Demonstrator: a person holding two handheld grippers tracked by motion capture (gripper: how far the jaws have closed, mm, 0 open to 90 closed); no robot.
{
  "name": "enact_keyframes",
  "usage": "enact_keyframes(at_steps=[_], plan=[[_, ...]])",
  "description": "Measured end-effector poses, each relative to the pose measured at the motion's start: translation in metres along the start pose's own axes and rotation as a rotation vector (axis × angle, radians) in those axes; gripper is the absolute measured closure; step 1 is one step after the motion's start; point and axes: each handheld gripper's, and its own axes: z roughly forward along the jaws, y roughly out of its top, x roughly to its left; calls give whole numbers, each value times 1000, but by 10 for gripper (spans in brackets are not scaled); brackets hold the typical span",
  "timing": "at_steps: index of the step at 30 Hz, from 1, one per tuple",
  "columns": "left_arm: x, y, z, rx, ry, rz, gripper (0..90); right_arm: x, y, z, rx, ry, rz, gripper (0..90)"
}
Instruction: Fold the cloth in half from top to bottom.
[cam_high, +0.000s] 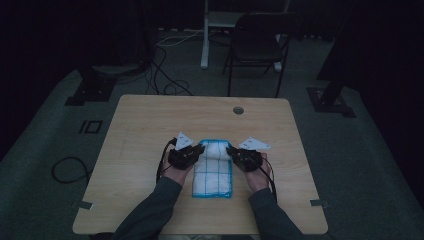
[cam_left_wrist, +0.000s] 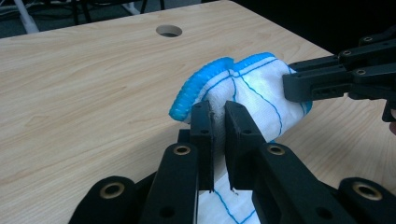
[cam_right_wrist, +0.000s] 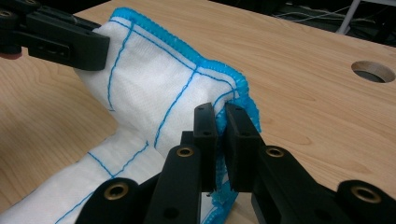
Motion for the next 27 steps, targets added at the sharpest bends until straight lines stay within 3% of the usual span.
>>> enact_keyframes(at_steps=[27], plan=[[-11, -30, -12, 10, -32, -33, 824, 16, -22, -11, 18, 26, 11, 845]])
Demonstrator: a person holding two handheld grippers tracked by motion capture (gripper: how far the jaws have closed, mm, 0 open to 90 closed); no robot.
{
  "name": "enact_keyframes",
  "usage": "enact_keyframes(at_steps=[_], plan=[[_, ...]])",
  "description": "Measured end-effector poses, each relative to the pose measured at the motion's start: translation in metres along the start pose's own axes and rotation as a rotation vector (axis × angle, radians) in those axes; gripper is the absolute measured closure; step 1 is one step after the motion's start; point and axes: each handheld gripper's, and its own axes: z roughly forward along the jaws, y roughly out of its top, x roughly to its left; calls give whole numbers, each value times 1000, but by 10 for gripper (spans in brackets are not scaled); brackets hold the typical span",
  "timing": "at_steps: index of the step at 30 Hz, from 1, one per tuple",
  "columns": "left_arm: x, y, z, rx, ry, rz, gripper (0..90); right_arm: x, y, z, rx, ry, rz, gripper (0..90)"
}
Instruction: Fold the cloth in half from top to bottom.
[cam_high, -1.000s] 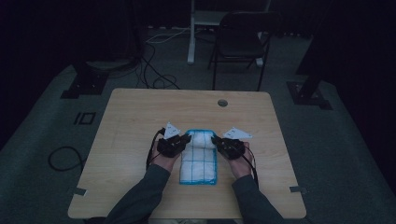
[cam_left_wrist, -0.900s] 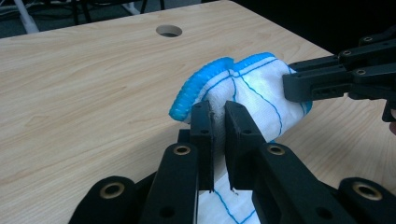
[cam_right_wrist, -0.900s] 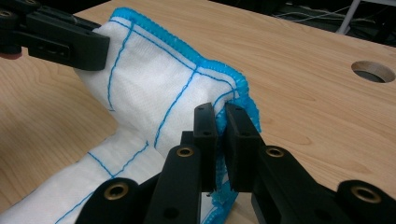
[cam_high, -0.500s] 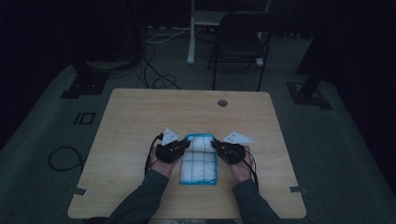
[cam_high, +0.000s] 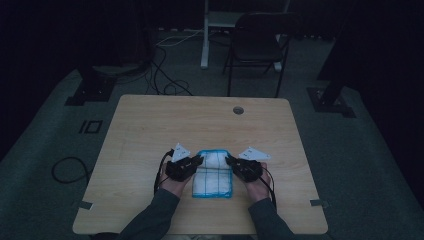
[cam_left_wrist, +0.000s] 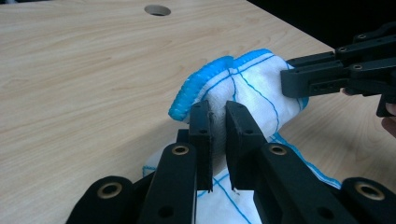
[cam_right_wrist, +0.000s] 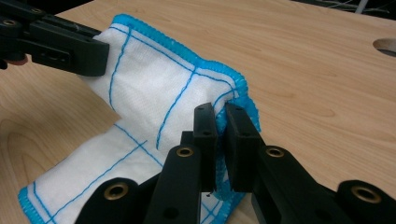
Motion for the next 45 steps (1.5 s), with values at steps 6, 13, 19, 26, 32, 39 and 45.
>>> enact_keyframes(at_steps=[6, 13, 19, 26, 32, 39, 45], plan=[[-2, -6, -6, 0, -5, -9, 807, 4, -8, -1, 7, 6, 11, 845], [4, -1, -21, -45, 19, -25, 800, 7, -16, 0, 17, 10, 26, 846], [12, -2, -22, -29, 38, -35, 794, 10, -20, -1, 21, 14, 27, 846], [18, -9, -7, 37, 34, -59, 791, 12, -24, -2, 22, 17, 32, 846], [12, -12, -3, 53, 7, -58, 787, 16, -28, -4, 18, 20, 39, 845], [7, -4, -9, 36, -3, -30, 780, 19, -29, -6, 11, 32, 35, 842], [3, -11, -3, 68, -18, -26, 774, 22, -32, -10, 20, 40, 30, 833]])
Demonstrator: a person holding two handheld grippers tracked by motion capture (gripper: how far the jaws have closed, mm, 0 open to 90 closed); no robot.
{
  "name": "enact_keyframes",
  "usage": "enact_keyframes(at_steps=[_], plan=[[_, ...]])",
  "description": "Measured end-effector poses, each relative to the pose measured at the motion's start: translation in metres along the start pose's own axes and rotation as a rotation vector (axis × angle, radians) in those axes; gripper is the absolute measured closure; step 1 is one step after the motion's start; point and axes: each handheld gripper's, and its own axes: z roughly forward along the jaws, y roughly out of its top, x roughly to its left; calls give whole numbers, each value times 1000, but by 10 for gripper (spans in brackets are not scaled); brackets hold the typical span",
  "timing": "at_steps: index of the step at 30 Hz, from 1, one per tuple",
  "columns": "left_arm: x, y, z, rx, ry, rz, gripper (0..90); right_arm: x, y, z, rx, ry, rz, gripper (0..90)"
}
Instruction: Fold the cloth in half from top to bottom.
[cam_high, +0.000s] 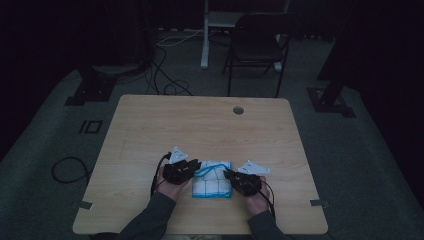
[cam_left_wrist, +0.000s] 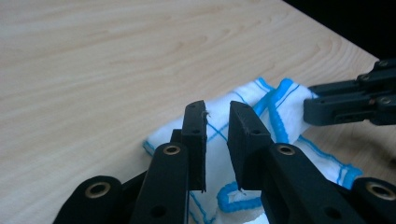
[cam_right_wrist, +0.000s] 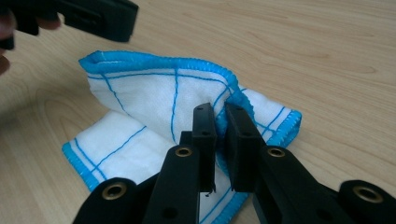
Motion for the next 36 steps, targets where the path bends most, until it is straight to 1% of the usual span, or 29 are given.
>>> enact_keyframes(at_steps=[2, 3, 6, 7, 8, 9, 12, 13, 15, 16, 17, 20, 24, 26, 27, 29, 33, 36], plan=[[-1, -2, 2, 7, -1, 0, 770, 0, -1, -1, 6, 5, -1, 819], [-2, -5, 5, 23, -3, 3, 768, 0, -1, -2, 14, 6, -5, 803], [-5, -11, 7, 42, -11, 7, 766, -2, -1, -5, 12, 3, -12, 721], [-5, -11, 7, 42, -11, 7, 765, -2, -1, -5, 12, 3, -12, 721], [-5, -11, 7, 42, -11, 7, 765, -2, -1, -7, 8, 1, -7, 721], [-9, -18, 9, 61, -14, 11, 764, -5, 1, -11, -8, 1, -4, 662], [-11, -26, 9, 80, -17, 15, 763, -10, 3, -19, -29, -4, 4, 637], [-11, -26, 9, 80, -17, 15, 763, -10, 3, -19, -29, -4, 4, 637], [-13, -37, 7, 97, -14, 18, 762, -16, 3, -25, -41, -15, 15, 620], [-13, -37, 7, 97, -14, 18, 761, -16, 3, -25, -41, -15, 15, 620], [-13, -38, 6, 98, -15, 19, 761, -19, 2, -27, -41, -23, 20, 615], [-13, -42, 3, 93, -8, 18, 759, -23, 1, -29, -33, -33, 25, 613], [-15, -45, -2, 93, 4, 36, 749, -27, -1, -29, -27, -49, 33, 602], [-16, -46, -4, 90, 4, 36, 744, -28, -2, -29, -25, -54, 33, 599], [-17, -48, -7, 90, 2, 41, 744, -29, -2, -29, -23, -57, 33, 597], [-18, -51, -10, 84, 8, 42, 741, -32, -4, -29, -17, -66, 45, 591], [-15, -54, -15, 73, 17, 40, 732, -36, -6, -29, -10, -79, 56, 582], [-12, -53, -18, 62, 30, 51, 728, -39, -7, -29, -5, -84, 63, 579]])
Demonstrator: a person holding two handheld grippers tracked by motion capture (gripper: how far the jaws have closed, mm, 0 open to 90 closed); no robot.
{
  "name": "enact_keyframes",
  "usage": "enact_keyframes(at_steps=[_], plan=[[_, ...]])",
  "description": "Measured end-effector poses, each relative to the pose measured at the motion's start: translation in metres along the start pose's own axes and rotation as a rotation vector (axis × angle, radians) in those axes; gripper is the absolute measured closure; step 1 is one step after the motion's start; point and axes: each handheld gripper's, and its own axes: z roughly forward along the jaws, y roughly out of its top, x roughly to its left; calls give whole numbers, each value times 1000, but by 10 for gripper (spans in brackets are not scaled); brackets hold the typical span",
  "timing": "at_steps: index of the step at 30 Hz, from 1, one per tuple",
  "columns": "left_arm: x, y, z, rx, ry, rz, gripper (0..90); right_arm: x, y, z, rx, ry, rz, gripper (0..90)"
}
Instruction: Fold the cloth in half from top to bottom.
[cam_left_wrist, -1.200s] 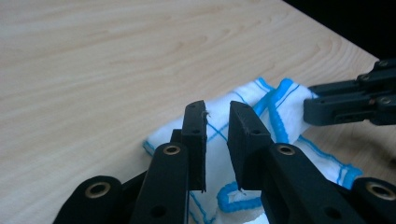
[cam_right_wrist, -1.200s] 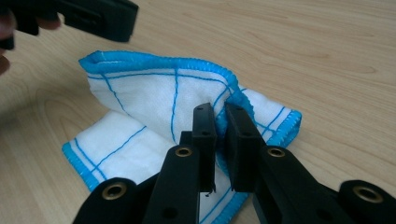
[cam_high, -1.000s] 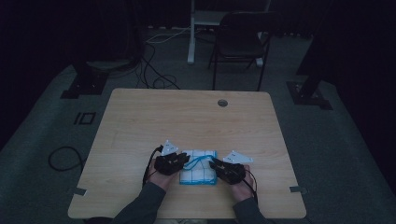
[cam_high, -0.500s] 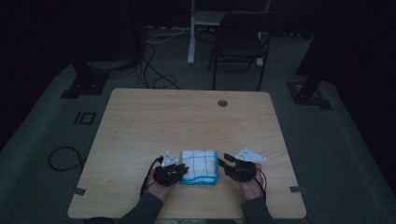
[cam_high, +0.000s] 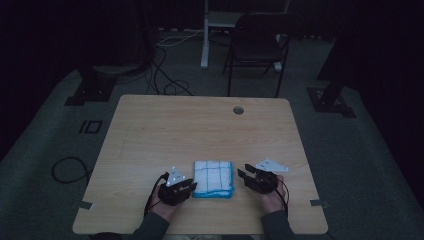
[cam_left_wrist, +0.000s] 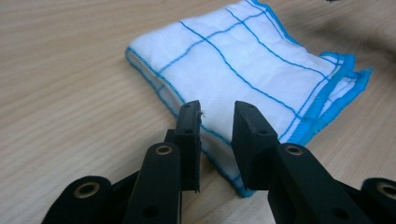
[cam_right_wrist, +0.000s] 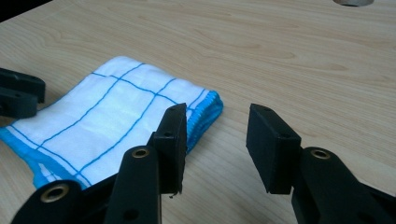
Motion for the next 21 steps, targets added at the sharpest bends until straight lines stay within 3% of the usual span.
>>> enact_keyframes(at_steps=[10, 14, 21], plan=[[20, -3, -8, -14, 68, -35, 726, -10, -5, 1, 17, -35, 44, 555], [32, -6, -9, -15, 89, -75, 725, -13, -6, 1, 22, -45, 59, 554], [42, -8, -9, -10, 110, -96, 720, -17, -5, 3, 29, -46, 59, 554]])
